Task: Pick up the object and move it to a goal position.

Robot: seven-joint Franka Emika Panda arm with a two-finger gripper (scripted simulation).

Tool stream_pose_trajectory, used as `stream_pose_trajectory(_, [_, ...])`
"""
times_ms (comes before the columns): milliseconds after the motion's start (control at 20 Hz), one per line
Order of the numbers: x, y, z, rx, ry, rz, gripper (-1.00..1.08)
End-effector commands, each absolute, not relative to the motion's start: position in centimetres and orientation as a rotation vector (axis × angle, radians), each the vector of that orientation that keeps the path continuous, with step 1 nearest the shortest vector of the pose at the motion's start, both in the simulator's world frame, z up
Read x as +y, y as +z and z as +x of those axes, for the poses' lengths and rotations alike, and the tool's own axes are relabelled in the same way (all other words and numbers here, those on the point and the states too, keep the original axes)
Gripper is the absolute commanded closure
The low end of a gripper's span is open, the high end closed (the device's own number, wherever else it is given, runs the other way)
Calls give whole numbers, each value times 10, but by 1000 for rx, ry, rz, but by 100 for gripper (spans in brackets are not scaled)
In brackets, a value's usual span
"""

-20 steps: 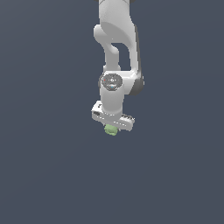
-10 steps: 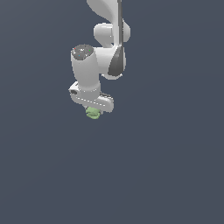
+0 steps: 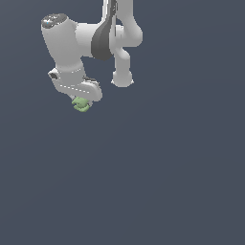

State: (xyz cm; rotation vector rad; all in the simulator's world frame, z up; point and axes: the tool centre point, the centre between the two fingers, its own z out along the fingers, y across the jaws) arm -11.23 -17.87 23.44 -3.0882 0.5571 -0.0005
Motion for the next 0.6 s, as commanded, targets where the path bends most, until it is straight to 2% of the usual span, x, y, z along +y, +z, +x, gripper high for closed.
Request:
stream_pose_trajectory(0, [-198,250,-124,556,0,-3089,108])
stream_pose_trajectory(250, [-226,271,-138,556,0,-3090,108])
stream_pose_trajectory(550, [-238,280,-142,555,0,-3092,108])
